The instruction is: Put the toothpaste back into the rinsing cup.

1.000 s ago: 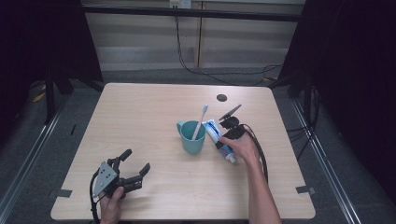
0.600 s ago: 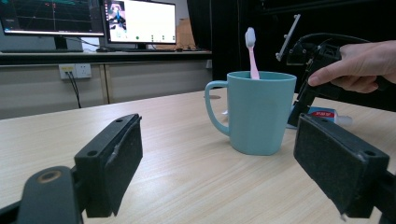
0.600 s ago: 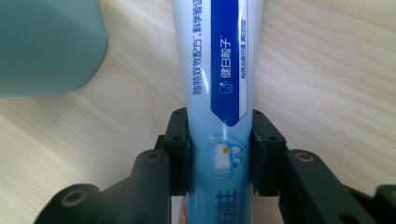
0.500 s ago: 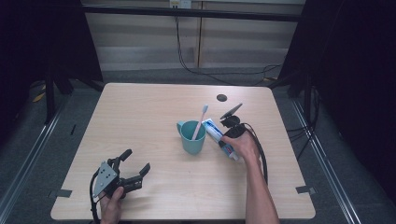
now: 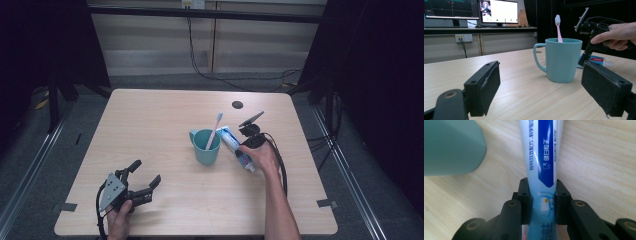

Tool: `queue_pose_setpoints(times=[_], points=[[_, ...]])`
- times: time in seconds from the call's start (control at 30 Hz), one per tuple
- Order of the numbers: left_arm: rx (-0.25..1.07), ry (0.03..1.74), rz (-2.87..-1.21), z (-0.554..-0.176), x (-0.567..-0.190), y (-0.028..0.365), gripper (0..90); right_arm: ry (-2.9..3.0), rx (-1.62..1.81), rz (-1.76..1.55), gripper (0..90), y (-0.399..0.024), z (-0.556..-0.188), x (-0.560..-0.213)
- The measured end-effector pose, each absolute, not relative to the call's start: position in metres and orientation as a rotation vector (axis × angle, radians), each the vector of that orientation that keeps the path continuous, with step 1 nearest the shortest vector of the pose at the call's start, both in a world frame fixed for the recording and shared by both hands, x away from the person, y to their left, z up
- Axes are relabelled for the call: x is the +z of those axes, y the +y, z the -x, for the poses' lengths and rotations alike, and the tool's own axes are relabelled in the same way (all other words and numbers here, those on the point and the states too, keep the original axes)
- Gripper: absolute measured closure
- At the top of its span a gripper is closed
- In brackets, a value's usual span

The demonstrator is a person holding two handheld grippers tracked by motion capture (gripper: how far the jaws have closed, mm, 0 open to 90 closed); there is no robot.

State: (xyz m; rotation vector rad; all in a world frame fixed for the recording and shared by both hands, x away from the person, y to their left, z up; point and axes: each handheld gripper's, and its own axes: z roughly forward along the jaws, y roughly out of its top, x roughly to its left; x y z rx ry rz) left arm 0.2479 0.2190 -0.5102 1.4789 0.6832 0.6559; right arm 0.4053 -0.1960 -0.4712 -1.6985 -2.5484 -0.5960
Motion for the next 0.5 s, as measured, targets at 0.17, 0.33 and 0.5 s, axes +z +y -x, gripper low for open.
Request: queue_pose_setpoints(times=[0.17, 0.33, 0.5], points=[[0.659, 0.679, -1.484, -0.248, -0.5101, 0.2195, 15.6, -2.524, -0.648, 1.688, 72.5, -0.1991, -0.4036, -0.4709], [0.652, 0.677, -1.482, -0.2479, -0.5102, 0.2193, 15.6, -2.514, -0.702, 1.694, 72.7, -0.2008, -0.402, -0.4675], [0.652, 0.678, -1.482, -0.2479, -0.5102, 0.2193, 15.6, -2.501, -0.759, 1.711, 72.7, -0.2056, -0.4, -0.463]])
